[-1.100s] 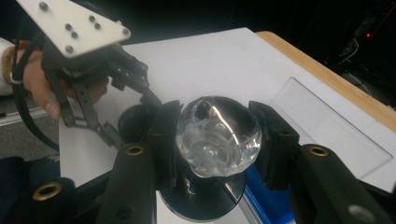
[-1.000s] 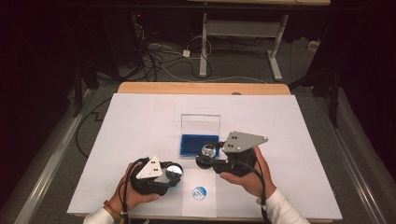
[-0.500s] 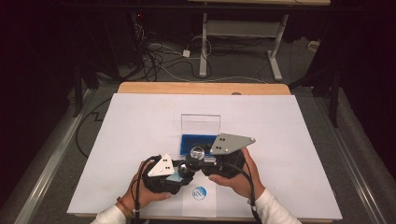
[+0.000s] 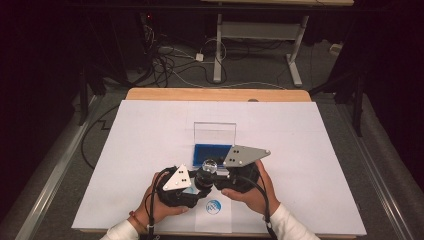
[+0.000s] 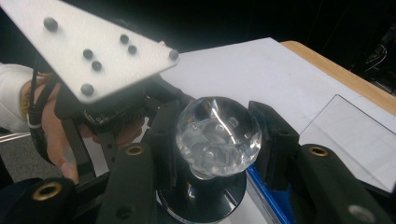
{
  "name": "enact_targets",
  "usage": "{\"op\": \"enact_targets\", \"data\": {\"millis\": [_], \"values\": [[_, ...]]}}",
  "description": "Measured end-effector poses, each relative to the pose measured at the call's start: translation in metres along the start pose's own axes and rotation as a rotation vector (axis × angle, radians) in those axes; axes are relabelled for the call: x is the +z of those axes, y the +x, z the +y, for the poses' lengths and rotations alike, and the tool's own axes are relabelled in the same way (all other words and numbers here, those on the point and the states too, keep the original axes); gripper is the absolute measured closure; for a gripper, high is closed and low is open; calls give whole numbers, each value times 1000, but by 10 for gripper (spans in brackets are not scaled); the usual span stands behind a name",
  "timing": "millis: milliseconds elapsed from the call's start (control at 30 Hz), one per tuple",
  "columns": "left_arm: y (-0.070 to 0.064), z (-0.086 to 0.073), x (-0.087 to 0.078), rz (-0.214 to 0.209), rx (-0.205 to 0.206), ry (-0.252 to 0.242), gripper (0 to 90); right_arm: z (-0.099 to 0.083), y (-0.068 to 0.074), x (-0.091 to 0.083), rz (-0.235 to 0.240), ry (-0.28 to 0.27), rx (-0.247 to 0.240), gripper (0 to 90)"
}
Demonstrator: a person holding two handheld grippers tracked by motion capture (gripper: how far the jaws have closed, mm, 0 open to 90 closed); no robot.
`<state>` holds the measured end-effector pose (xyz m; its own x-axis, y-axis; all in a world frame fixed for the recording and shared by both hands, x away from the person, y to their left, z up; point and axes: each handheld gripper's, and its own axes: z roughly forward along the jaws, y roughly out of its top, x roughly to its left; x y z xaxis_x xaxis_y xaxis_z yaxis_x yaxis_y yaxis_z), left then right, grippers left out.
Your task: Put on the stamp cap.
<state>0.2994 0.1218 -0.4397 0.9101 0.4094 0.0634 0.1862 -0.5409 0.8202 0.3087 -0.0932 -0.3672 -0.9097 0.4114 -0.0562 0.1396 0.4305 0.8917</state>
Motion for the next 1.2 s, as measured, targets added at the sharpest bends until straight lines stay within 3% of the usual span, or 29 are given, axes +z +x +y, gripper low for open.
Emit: {"op": "enact_targets", "data": {"millis": [433,1200], "values": [[-1,1,-4,2,4,-13,366,-6,3,8,9,21,-2,568],[1,-2,-3,-10,-14,-18,365,-10,6,15,-9,6,-6,568]]}}
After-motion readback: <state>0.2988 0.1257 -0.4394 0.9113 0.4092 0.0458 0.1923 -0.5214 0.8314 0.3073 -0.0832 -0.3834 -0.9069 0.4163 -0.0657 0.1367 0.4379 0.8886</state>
